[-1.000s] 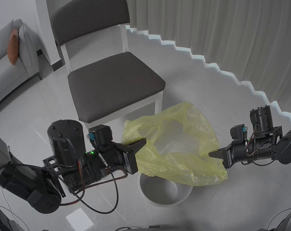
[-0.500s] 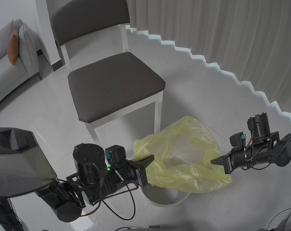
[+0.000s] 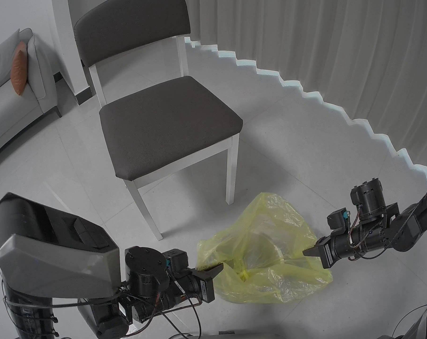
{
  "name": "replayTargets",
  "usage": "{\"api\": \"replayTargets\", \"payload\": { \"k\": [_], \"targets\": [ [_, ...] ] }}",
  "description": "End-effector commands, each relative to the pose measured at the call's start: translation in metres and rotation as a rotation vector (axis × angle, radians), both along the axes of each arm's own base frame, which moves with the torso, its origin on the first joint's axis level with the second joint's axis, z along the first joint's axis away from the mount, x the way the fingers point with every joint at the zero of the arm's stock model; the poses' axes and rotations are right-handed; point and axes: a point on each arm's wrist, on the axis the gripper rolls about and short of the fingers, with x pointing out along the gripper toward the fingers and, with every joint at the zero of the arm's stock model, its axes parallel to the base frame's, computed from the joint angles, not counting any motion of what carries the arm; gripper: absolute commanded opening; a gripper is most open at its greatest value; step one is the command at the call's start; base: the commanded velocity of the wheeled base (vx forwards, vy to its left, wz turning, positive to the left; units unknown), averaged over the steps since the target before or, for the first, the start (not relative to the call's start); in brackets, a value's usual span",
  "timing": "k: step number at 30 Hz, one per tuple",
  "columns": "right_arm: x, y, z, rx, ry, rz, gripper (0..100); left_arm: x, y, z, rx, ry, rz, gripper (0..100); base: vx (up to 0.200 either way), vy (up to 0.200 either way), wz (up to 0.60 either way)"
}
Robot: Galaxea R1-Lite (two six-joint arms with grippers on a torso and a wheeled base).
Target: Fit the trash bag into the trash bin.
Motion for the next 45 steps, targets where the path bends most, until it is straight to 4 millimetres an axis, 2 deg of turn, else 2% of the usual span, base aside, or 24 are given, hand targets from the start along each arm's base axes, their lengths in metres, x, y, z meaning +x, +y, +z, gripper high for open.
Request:
{"api": "replayTargets", "payload": {
  "k": [1, 12, 19, 28, 31, 34, 37, 43, 45],
  "targets": [
    [0.003, 0.011, -0.019, -0.020, 0.054, 0.032, 0, -0.007, 0.008, -0.010, 0.026, 0.048, 0.002, 0, 0.000, 0.000, 0.00],
    [0.003, 0.021, -0.045, -0.049, 0.108, 0.063, 0, -0.020, 0.029, -0.013, 0.073, 0.118, 0.007, 0, 0.000, 0.000, 0.00],
    [0.007, 0.028, -0.057, -0.055, 0.123, 0.078, 0, -0.014, 0.034, -0.022, 0.086, 0.144, 0.024, 0, 0.000, 0.000, 0.00],
    [0.052, 0.050, -0.075, -0.027, 0.085, 0.071, 0, 0.035, 0.038, -0.039, 0.035, 0.108, 0.085, 0, 0.000, 0.000, 0.00],
    [0.068, 0.055, -0.073, -0.006, 0.065, 0.050, 0, 0.049, 0.040, -0.045, 0.025, 0.095, 0.107, 0, 0.000, 0.000, 0.00],
    [0.077, 0.057, -0.068, -0.002, 0.076, 0.036, 0, 0.054, 0.041, -0.044, 0.012, 0.085, 0.104, 0, 0.000, 0.000, 0.00],
    [0.075, 0.054, -0.063, -0.008, 0.094, 0.030, 0, 0.053, 0.043, -0.035, 0.001, 0.069, 0.105, 0, 0.000, 0.000, 0.00],
    [0.069, 0.034, -0.030, 0.012, 0.043, -0.012, 0, 0.059, 0.050, -0.019, -0.036, 0.027, 0.110, 0, 0.000, 0.000, 0.00],
    [0.063, 0.030, -0.027, 0.005, 0.061, -0.019, 0, 0.057, 0.051, -0.019, -0.040, 0.035, 0.093, 0, 0.000, 0.000, 0.00]
  ]
}}
